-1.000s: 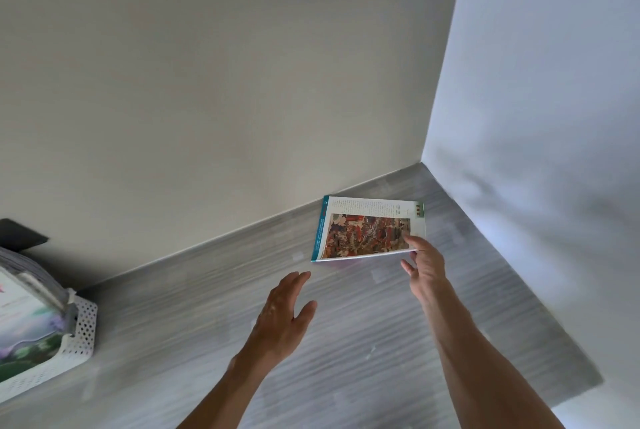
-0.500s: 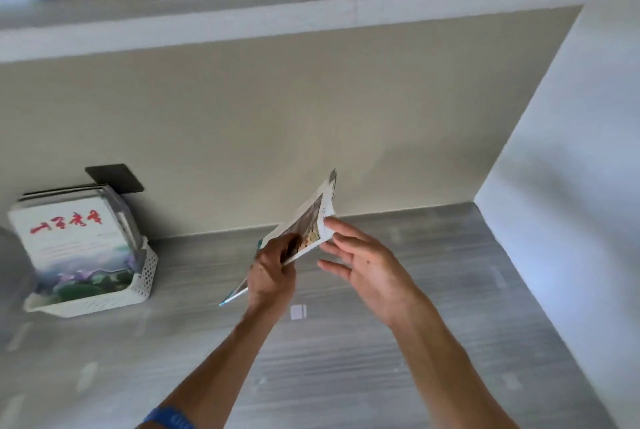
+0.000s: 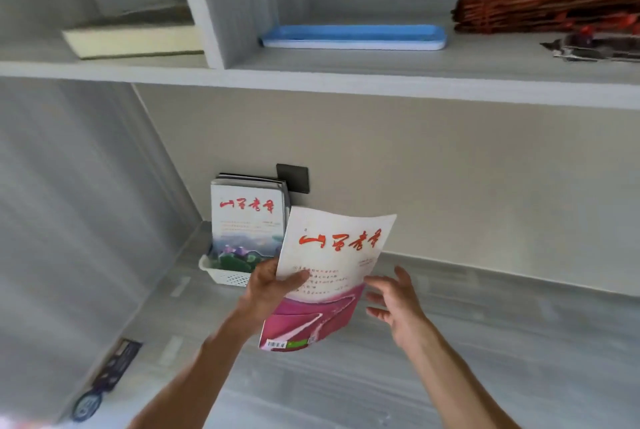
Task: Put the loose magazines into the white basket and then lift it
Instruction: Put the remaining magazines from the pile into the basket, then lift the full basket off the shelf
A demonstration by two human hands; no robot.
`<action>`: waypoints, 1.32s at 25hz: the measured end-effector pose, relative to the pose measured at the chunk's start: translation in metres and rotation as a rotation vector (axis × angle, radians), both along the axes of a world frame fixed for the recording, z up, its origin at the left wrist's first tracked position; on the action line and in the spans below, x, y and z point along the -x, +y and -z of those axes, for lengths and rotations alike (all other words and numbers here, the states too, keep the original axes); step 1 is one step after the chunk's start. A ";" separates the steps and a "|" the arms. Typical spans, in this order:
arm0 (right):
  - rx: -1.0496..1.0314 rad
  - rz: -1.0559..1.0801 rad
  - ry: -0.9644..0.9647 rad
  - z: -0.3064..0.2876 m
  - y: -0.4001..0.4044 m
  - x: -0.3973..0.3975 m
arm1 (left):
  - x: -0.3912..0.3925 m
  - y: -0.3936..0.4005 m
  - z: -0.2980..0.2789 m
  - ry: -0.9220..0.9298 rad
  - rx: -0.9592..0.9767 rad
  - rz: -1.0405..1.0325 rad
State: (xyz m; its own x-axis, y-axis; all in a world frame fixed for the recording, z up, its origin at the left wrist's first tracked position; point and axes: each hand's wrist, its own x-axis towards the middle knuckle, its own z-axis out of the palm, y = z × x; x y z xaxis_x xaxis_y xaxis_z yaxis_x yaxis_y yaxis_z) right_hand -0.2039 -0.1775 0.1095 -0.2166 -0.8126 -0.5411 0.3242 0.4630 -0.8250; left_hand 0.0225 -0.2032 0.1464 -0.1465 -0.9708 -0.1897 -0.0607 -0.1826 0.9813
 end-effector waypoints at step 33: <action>-0.006 -0.921 1.269 0.126 -0.141 -0.256 | -0.235 -0.140 0.104 -0.345 -0.039 -0.115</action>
State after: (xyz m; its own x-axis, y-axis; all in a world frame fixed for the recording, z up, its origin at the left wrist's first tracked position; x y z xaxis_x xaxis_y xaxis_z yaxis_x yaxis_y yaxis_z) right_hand 0.0523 -0.3188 -0.0161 0.0349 -0.9155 -0.4007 -0.9391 0.1071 -0.3266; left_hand 0.2571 -0.3431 0.0426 0.0426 -0.9683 -0.2463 -0.3636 -0.2446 0.8989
